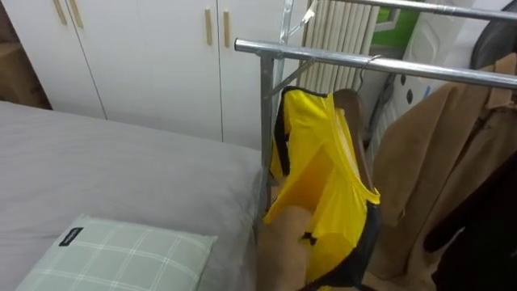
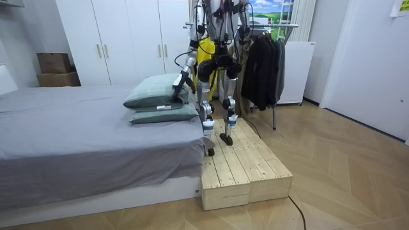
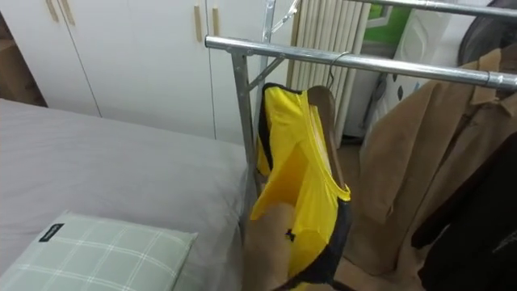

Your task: Hang clothes

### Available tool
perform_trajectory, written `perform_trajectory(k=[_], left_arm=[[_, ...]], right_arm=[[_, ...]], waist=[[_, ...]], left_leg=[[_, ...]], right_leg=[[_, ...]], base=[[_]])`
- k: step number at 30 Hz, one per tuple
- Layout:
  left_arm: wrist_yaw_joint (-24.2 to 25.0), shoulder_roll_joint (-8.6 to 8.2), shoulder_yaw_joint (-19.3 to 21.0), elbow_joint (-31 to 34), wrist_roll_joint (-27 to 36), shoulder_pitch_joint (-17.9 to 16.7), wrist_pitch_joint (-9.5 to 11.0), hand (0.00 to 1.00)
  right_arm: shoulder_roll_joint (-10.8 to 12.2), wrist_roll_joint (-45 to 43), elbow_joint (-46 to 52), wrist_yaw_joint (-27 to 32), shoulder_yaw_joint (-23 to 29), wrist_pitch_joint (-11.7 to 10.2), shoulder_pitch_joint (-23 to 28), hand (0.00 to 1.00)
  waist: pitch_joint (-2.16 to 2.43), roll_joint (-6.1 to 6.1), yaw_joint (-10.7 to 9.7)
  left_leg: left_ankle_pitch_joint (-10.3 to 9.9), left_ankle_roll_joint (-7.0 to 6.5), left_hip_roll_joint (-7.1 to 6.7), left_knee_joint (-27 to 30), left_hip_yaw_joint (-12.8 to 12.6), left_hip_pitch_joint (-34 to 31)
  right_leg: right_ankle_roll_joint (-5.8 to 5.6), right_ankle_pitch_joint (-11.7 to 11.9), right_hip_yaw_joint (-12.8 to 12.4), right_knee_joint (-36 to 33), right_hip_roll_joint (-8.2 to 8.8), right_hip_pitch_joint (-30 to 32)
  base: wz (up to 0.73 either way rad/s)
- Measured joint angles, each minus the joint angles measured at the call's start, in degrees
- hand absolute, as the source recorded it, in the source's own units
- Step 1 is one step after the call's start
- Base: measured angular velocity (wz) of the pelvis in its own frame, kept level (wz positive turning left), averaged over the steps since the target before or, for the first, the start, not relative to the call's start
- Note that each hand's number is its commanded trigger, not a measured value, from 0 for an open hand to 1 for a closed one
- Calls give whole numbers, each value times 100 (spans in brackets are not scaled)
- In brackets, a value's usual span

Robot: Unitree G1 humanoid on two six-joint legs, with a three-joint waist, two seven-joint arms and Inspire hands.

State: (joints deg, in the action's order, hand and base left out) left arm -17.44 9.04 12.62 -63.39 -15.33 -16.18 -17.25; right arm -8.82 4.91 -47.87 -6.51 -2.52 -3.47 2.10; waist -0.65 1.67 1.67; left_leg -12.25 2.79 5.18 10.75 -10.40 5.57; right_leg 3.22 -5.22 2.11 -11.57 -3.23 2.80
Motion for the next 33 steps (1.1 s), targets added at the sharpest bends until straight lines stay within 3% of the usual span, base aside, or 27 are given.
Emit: perform_trajectory(k=[4,6,11,26,33], left_arm=[[1,-6,-240,-11,2,6,8,0],[1,-30,-289,-51,-5,39,8,0],[41,-80,-292,-132,-3,46,28,0],[15,-67,-277,-136,4,47,28,0],[12,-63,-278,-135,5,49,27,0]], right_arm=[[108,28,-1047,-117,-268,212,147,0],[158,26,-1276,-126,-309,218,234,0],[175,-194,-1660,-193,-299,133,165,0],[271,-261,-1922,15,-469,156,30,0],[271,-259,-1971,51,-519,163,-7,0]], waist=[[-1,-38,2],[14,-69,2],[4,-165,1],[-38,-58,5],[-40,-67,4]], left_leg=[[-8,-11,-16,18,112,-38],[-14,-16,-16,19,112,-91],[-13,-15,-11,2,116,-14],[-25,-6,-11,-35,187,14],[-27,-3,-8,-20,287,20]], right_leg=[[-11,-5,102,74,31,-53],[-12,4,108,80,31,-31],[-14,4,108,96,22,-81],[-26,-16,196,189,30,-188],[-24,-19,302,229,37,-298]], base=[[13],[-2],[1],[3],[8]])
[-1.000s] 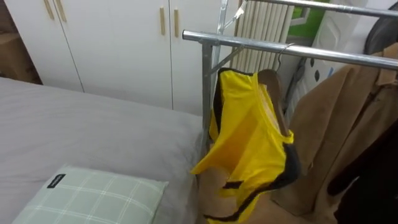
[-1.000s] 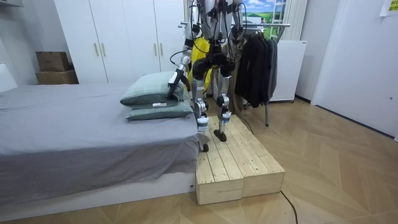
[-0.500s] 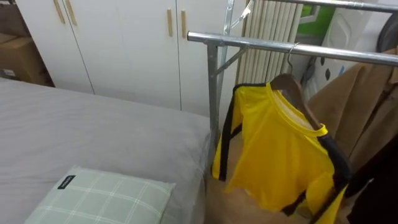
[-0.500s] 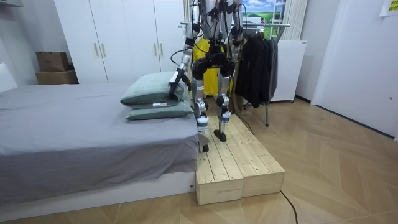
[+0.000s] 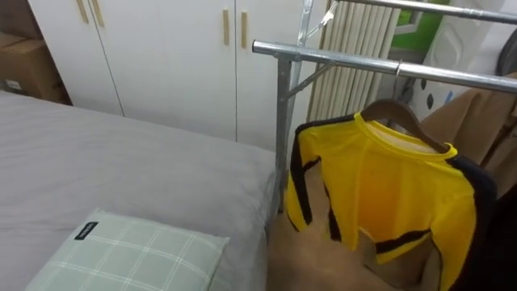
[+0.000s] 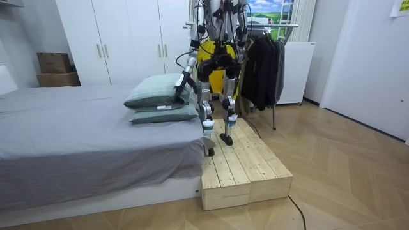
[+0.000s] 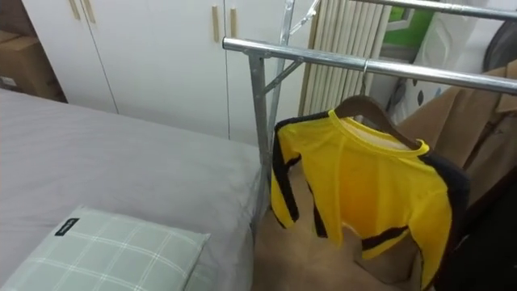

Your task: Hang clothes

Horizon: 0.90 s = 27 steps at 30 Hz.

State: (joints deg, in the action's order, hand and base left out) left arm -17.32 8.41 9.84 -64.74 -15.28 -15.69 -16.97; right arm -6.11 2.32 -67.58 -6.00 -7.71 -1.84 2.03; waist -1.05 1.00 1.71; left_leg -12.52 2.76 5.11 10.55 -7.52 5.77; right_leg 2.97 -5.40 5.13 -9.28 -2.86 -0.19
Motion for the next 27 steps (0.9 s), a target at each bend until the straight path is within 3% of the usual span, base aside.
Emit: perform_trajectory(k=[6,12,17,21,24,25,27], left_arm=[[2,-10,-12,2,1,7,17,0],[24,-81,-74,1,-4,7,73,0],[128,-83,-69,4,-56,40,174,0],[188,-84,-122,3,-26,39,217,0],[268,-97,-238,5,17,33,294,0],[305,-115,-239,18,16,11,350,0],[384,-160,-244,57,14,-4,401,0]], right_arm=[[-20,70,5,-9,-21,-2,14,0],[-43,84,5,-62,-18,1,13,0],[-94,61,-2,-235,-3,26,3,0],[-106,59,-3,-292,-127,76,-40,0],[-151,2,-4,-292,-223,104,-52,0],[-168,-41,-9,-288,-212,135,-67,0],[-230,-58,-9,-286,-220,155,-68,0]], waist=[[-10,-64,27],[-1,-206,15],[16,-249,23],[11,-256,57],[17,-318,70],[41,-363,72],[39,-466,52]], left_leg=[[-21,8,12,-2,37,-10],[-33,-1,-15,20,202,-41],[-32,-3,-79,84,500,-64],[-32,-3,-109,97,580,-108],[-33,-2,-138,122,763,-165],[-31,-1,-149,135,821,-209],[-21,-13,-183,275,873,-331]], right_leg=[[2,-8,69,63,-8,-60],[-9,-70,257,50,44,-103],[-26,-246,512,-107,149,-103],[-23,-408,636,-298,228,-42],[-25,-477,849,-341,307,-83],[-24,-497,960,-343,340,-98],[-35,-515,1186,-357,400,-168]], base=[[4],[15],[29],[17],[31],[41],[61]])
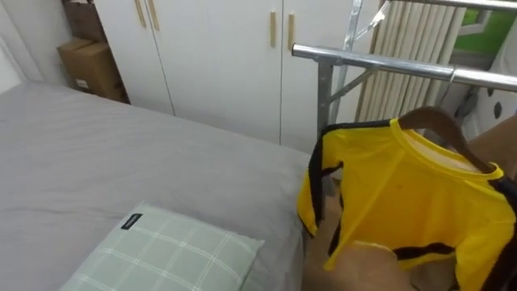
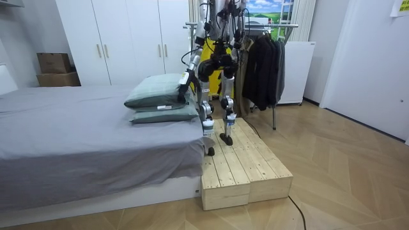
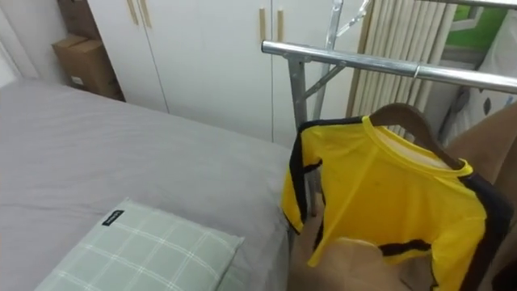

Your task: Hang clothes

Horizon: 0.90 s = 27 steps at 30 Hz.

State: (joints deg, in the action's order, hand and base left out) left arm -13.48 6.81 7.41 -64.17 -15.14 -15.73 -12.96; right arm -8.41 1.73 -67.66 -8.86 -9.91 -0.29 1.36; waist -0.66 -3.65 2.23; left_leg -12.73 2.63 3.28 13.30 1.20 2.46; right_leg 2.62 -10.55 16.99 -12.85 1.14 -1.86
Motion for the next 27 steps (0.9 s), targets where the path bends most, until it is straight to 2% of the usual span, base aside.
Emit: perform_trajectory(k=[2,3,4,5,6,7,8,11,12,14,16,19,20,21,22,23,24,25,26,27], left_arm=[[167,-17,-126,28,-13,-13,86,0],[203,-28,-135,37,-12,19,89,0],[287,-59,-144,54,-18,121,91,0],[366,-89,-151,59,-18,195,116,0],[416,-94,-151,60,-18,242,141,0],[468,-110,-114,79,-28,300,185,0],[522,-117,-82,105,-29,287,229,0],[604,-121,-83,80,-17,210,207,0],[628,-121,-82,65,-16,208,205,0],[673,-132,-86,44,-11,209,214,0],[701,-145,-89,43,-1,226,262,0],[761,-148,-77,-8,7,253,311,0],[772,-146,-60,-34,21,257,338,0],[775,-142,-59,-54,101,274,362,0],[778,-110,-54,-81,213,301,403,0],[777,-70,-50,-117,223,355,465,0],[777,-62,-53,-118,224,372,485,0],[776,-50,-85,-121,244,423,520,0],[775,-28,-89,-145,354,494,591,0],[769,-5,-90,-162,419,522,624,0]], right_arm=[[-80,38,1,35,6,37,9,0],[-100,47,-12,45,6,43,17,0],[-121,46,-114,51,59,42,7,0],[-120,29,-218,50,188,47,-17,0],[-113,2,-250,42,266,46,-16,0],[-92,-43,-356,5,420,41,-24,0],[-93,-83,-428,-7,449,63,-42,0],[-72,-107,-517,-2,450,166,-44,0],[-62,-107,-532,1,452,174,-48,0],[-37,-108,-538,8,453,241,-45,0],[-39,-108,-538,42,460,290,-39,0],[-57,-173,-539,121,569,318,-28,0],[-59,-210,-540,168,647,341,-23,0],[-64,-209,-540,203,701,346,-22,0],[-77,-205,-540,259,748,343,-19,0],[-77,-206,-530,285,790,339,-15,0],[-73,-206,-523,305,806,332,-14,0],[-61,-198,-520,368,876,291,-10,0],[-43,-202,-503,412,959,238,-14,0],[-32,-204,-481,405,959,213,-31,0]], waist=[[-22,-87,-41],[-34,-61,-54],[-33,-88,-67],[-15,-96,-72],[-12,-92,-78],[-8,-68,-26],[1,-31,77],[2,79,145],[5,106,152],[-5,239,140],[15,305,114],[23,318,135],[27,313,118],[27,309,111],[18,351,113],[13,417,109],[21,407,103],[5,401,68],[26,327,8],[37,323,-21]], left_leg=[[40,-55,-84,153,-61,-130],[53,-75,-97,165,-164,-162],[130,-111,-77,223,-497,-230],[228,-202,-56,243,-1029,-305],[282,-238,-49,235,-1289,-308],[339,-274,-30,235,-1758,-328],[335,-285,33,292,-2123,-326],[265,-365,75,454,-2526,-339],[252,-366,73,465,-2547,-337],[216,-377,34,506,-2586,-313],[152,-391,-2,518,-2592,-305],[-70,-382,-13,673,-2596,-301],[-147,-406,-16,717,-2599,-282],[-162,-424,-13,724,-2601,-276],[-182,-459,-62,659,-2556,-252],[-200,-493,-123,635,-2368,-233],[-214,-516,-154,651,-2235,-232],[-231,-549,-195,635,-1885,-196],[-220,-584,-213,588,-1507,-113],[-219,-583,-214,582,-1340,-106]], right_leg=[[-66,-145,453,-86,182,-132],[-86,-190,596,-88,242,-167],[-126,-258,887,-109,354,-243],[-178,-320,1218,-115,479,-335],[-198,-358,1389,-124,529,-379],[-241,-445,1660,-205,652,-426],[-267,-550,1826,-325,735,-448],[-354,-681,2176,-394,806,-656],[-369,-695,2222,-394,810,-688],[-426,-756,2348,-396,836,-822],[-484,-796,2483,-401,866,-909],[-549,-832,2657,-564,917,-1038],[-576,-848,2875,-944,1063,-1018],[-575,-847,2960,-1235,1179,-986],[-562,-836,2965,-1829,1413,-878],[-484,-771,2806,-2359,1615,-768],[-416,-684,2672,-2610,1674,-705],[-306,-372,2280,-3044,1680,-581],[-223,-153,1781,-3339,1593,-354],[-257,-203,1502,-3346,1513,-263]], base=[[99],[122],[137],[147],[140],[111],[89],[62],[44],[32],[33],[27],[36],[57],[75],[84],[107],[129],[137],[135]])
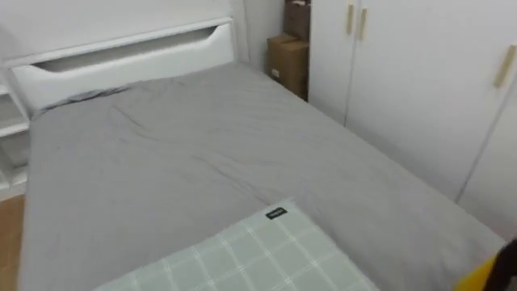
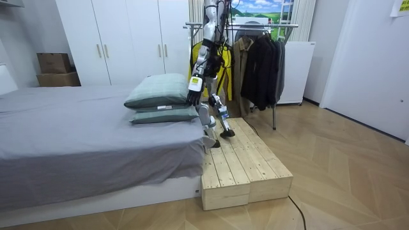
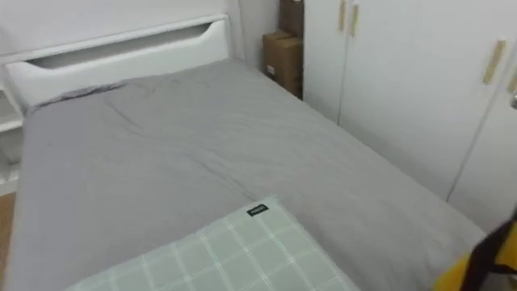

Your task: Hang clothes

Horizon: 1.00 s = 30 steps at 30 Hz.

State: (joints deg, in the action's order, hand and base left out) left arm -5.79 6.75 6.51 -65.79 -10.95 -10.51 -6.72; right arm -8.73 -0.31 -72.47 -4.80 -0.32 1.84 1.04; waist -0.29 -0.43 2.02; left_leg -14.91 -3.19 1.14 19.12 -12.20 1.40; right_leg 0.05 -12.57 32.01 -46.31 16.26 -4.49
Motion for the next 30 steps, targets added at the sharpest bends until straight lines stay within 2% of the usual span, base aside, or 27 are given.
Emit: perform_trajectory(k=[1,2,3,4,5,6,7,8,11,15,16,17,19,20,21,24,26,30], left_arm=[[-7,42,0,-3,188,40,48,0],[-7,67,-3,-2,309,64,57,0],[-7,74,-1,7,373,77,59,0],[-7,84,0,26,496,112,99,0],[-7,99,3,49,579,128,160,0],[-7,120,7,56,583,133,209,0],[-18,114,6,43,594,139,237,0],[-25,79,5,46,601,118,268,0],[-92,89,14,0,704,59,303,0],[-106,91,102,-162,666,-2,311,0],[-106,91,250,-174,645,-13,309,0],[-105,97,350,-173,633,-45,307,0],[-97,84,410,-170,638,-101,295,0],[-78,77,459,-169,635,-128,286,0],[-68,80,460,-171,630,-129,275,0],[10,96,444,-168,619,-122,192,0],[44,94,371,-149,506,-135,152,0],[157,72,211,-131,-30,-234,63,0]], right_arm=[[12,-3,66,-17,-16,-44,-37,0],[6,-1,129,-8,-25,-68,-45,0],[5,0,133,0,-20,-82,-46,0],[9,2,138,4,-9,-96,-39,0],[27,-4,150,1,-12,-91,-53,0],[42,-14,148,-3,-13,-84,-71,0],[42,-36,116,-4,-12,-42,-39,0],[12,-45,106,-5,-15,15,-30,0],[-12,-25,108,-38,-78,70,23,0],[-16,-46,118,-176,-181,82,29,0],[4,-55,118,-225,-184,86,29,0],[33,-55,119,-260,-188,95,30,0],[68,-51,115,-304,-179,107,44,0],[79,-50,116,-325,-153,143,44,0],[79,-51,115,-337,-129,165,43,0],[74,-25,65,-373,-23,203,46,0],[69,131,66,-412,90,201,145,0],[53,423,41,-458,253,199,263,0]], waist=[[-1,33,-13],[-4,41,-33],[-3,44,-66],[-5,52,-114],[-6,104,-125],[-12,170,-124],[-17,209,-138],[21,151,-15],[2,96,20],[-6,154,176],[-4,181,197],[-27,232,215],[-60,258,182],[-59,269,135],[-58,269,138],[-68,277,-19],[-60,256,-70],[-52,183,-44]], left_leg=[[39,-4,1,-36,204,6],[63,13,2,-28,477,-11],[69,24,2,-23,636,-9],[89,63,-14,-30,962,-8],[99,118,-72,-35,1228,-27],[88,152,-126,-24,1318,-49],[69,266,-146,9,1518,-82],[62,334,-39,-41,1565,-75],[157,483,120,-252,1574,-84],[190,537,184,-333,1594,-82],[194,543,191,-338,1623,-82],[201,558,202,-337,1657,-83],[203,569,204,-319,1750,-134],[184,598,204,-235,1802,-207],[181,601,203,-204,1798,-234],[171,603,221,-55,1576,-424],[173,599,312,73,1235,-543],[175,601,320,87,1222,-504]], right_leg=[[-110,-227,-409,50,-130,237],[-141,-397,-788,320,-277,411],[-150,-442,-976,587,-356,467],[-202,-456,-1418,1273,-537,525],[-289,-281,-1936,2140,-684,513],[-310,6,-2209,2538,-711,517],[-452,210,-2350,2734,-845,412],[-390,247,-2233,3038,-978,240],[-295,289,-1996,3294,-1119,94],[-230,243,-1931,3377,-1203,57],[-221,218,-1900,3377,-1211,47],[-208,201,-1865,3379,-1222,35],[-202,198,-1727,3448,-1232,-13],[-201,198,-1598,3489,-1237,-54],[-201,196,-1570,3490,-1237,-67],[-205,142,-1216,3588,-1222,-205],[-216,89,-973,3652,-1230,-306],[-215,72,-895,3662,-1238,-376]], base=[[124],[123],[136],[135],[127],[113],[79],[65],[37],[8],[12],[15],[31],[43],[49],[64],[53],[14]])
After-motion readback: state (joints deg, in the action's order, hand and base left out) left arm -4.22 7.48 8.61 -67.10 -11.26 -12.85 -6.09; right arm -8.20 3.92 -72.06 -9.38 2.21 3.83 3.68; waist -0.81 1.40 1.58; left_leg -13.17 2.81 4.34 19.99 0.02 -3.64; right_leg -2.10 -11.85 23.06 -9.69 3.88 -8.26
